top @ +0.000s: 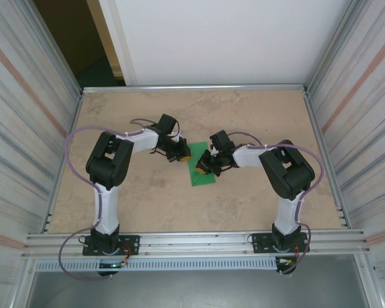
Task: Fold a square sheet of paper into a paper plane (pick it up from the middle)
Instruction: Fold the triangle a second time at the center of the table.
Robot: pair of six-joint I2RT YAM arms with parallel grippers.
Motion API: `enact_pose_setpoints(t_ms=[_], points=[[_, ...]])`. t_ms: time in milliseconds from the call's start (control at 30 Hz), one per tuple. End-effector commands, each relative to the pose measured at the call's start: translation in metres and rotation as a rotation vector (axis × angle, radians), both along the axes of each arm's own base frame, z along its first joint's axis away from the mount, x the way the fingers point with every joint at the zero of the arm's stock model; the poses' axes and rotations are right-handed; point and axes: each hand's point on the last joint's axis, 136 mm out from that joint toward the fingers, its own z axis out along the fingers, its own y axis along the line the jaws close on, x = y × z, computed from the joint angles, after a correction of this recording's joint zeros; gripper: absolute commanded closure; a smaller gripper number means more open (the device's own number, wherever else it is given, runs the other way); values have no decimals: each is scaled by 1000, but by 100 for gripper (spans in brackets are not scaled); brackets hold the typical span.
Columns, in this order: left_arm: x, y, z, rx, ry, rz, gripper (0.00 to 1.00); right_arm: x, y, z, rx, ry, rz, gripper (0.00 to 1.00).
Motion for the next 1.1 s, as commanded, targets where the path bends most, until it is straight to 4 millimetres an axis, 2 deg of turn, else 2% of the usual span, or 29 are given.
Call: enact_pose_setpoints(t_ms=[0, 133, 333, 467, 1067], points=[[4, -5, 17, -15, -35, -16, 89, 4, -5, 7, 5, -18, -46, 100], [4, -4, 31, -27, -75, 2, 87, 4, -5, 11, 20, -16, -74, 100], [-8, -5, 3, -1, -2, 0, 88, 7, -5, 15, 40, -32, -84, 100], [-11, -5, -7, 28, 23, -4, 88, 6, -5, 13, 47, -28, -87, 100], [-18, 3, -18, 87, 65, 5, 91, 9, 1, 12, 75, -36, -81, 100]])
